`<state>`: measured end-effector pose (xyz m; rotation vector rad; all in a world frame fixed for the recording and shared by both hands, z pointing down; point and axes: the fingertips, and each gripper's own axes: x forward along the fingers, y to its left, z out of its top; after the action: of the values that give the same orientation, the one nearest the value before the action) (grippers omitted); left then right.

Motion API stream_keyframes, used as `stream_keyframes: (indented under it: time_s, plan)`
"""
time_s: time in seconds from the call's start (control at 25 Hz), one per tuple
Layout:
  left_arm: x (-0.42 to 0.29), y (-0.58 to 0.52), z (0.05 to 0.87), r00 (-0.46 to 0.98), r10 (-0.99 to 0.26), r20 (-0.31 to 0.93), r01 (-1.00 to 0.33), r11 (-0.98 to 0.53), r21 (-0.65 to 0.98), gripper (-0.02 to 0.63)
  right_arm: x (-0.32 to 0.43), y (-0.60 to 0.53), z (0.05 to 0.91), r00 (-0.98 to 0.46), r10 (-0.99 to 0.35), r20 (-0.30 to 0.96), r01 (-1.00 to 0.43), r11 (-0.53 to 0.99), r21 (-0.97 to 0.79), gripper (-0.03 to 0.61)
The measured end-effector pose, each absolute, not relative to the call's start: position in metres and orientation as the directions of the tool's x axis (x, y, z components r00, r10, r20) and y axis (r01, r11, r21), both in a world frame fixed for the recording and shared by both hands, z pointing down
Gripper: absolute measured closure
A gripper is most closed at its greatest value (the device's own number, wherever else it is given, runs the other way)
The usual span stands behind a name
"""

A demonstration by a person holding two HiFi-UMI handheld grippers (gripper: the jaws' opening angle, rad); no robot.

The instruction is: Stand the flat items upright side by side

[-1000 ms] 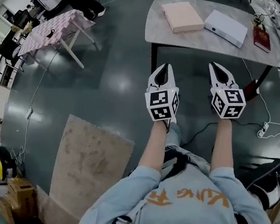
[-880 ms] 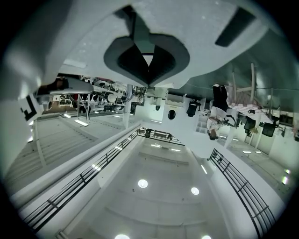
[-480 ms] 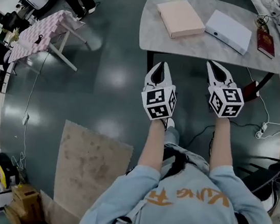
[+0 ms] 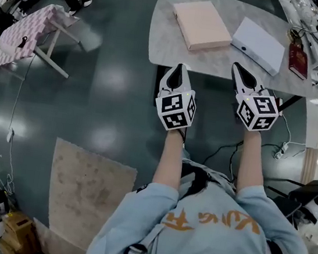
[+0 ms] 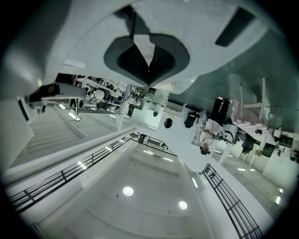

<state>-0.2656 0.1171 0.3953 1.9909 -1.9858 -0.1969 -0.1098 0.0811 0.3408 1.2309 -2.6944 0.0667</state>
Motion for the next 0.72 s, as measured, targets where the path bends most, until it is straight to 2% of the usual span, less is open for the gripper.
stream_keyframes:
  time_s: [0.32, 0.72]
  plan:
    - [-0.3, 0.072, 0.405, 0.034, -0.988, 0.153, -0.941, 0.02, 0.339, 0.601, -0.14, 0.031, 0.352, -0.632, -0.742, 0.224, -0.755, 0.654, 0.036, 0.578]
    - [-0.293, 0.029, 0.412, 0.073, -0.983, 0.17, -0.937, -0.009, 0.349, 0.601, -0.139, -0.013, 0.362, -0.638, -0.729, 0.247, -0.749, 0.662, 0.021, 0.577]
